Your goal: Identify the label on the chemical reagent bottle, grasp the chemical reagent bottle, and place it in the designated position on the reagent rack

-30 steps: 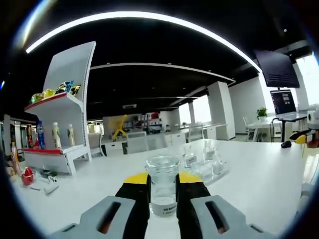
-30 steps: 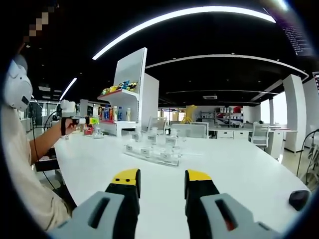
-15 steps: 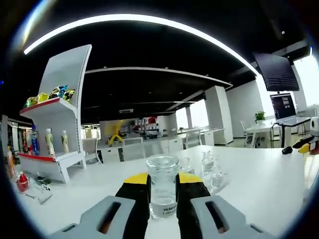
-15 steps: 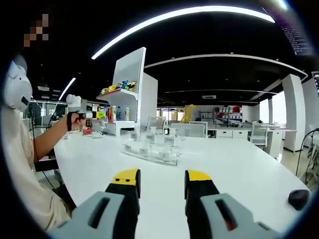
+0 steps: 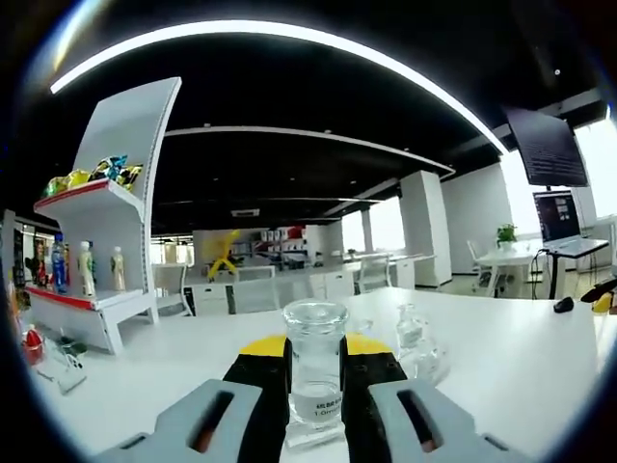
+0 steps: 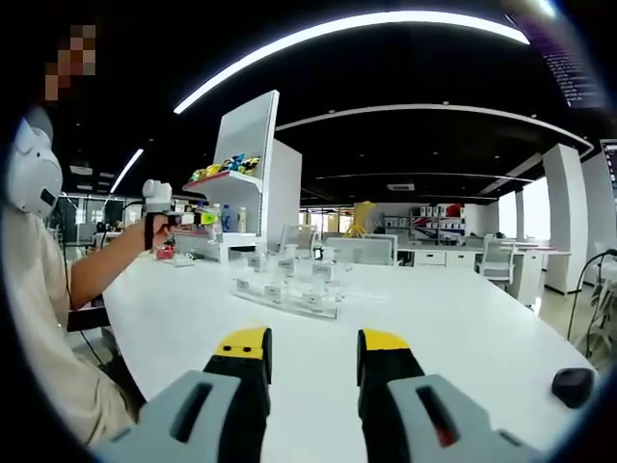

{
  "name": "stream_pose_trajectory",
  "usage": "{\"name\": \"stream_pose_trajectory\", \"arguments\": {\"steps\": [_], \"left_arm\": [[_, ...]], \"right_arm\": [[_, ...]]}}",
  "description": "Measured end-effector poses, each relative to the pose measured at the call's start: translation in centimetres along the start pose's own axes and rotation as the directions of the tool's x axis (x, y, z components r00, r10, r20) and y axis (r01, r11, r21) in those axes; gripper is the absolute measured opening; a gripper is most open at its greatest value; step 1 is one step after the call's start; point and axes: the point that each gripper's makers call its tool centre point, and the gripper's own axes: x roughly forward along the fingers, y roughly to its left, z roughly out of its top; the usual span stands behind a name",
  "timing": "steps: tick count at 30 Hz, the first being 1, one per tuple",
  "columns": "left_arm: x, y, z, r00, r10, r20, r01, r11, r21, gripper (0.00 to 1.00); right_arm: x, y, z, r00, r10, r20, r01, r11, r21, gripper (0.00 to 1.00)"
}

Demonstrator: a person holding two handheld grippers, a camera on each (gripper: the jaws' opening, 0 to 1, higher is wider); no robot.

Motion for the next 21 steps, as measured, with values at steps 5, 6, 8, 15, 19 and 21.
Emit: {"name": "stream_pose_trajectory", "arguments": {"steps": [5,6,8,15,19,21], "left_arm": [[1.1,0.0,-0.7,1.0,0.001,-0.012,-0.001,1.0,-0.009,0.19],[1.3,0.1,-0.9,1.0,0.005,-0.015,-0.005,1.0,-0.011,0.19],[1.7,0.3,-1.2,1.0,0.01,-0.019,-0.011,1.0,-0.016,0.19],[3.1,0.0,-2.0,1.0,0.015,-0.02,-0.016,0.999,-0.039,0.19],[4.0,-0.2,-2.4,0.999,0.022,-0.027,-0.022,1.0,-0.016,0.19],[4.4,-0.1,-2.6,0.999,0.027,-0.031,-0.028,0.999,-0.016,0.19]], "right_arm": [[0.1,0.0,-0.2,1.0,-0.001,-0.004,0.001,1.0,0.001,0.35],[0.1,0.0,-0.2,1.0,-0.001,-0.004,0.001,1.0,0.001,0.35],[0.0,0.0,-0.2,1.0,0.0,-0.005,0.0,1.0,0.001,0.35],[-0.1,-0.2,-0.3,1.0,-0.002,-0.008,0.002,1.0,0.0,0.35],[-0.1,-0.3,-0.3,1.0,-0.004,-0.009,0.004,1.0,-0.002,0.35],[-0.1,-0.3,-0.4,1.0,-0.005,-0.01,0.005,1.0,-0.003,0.35]]}}
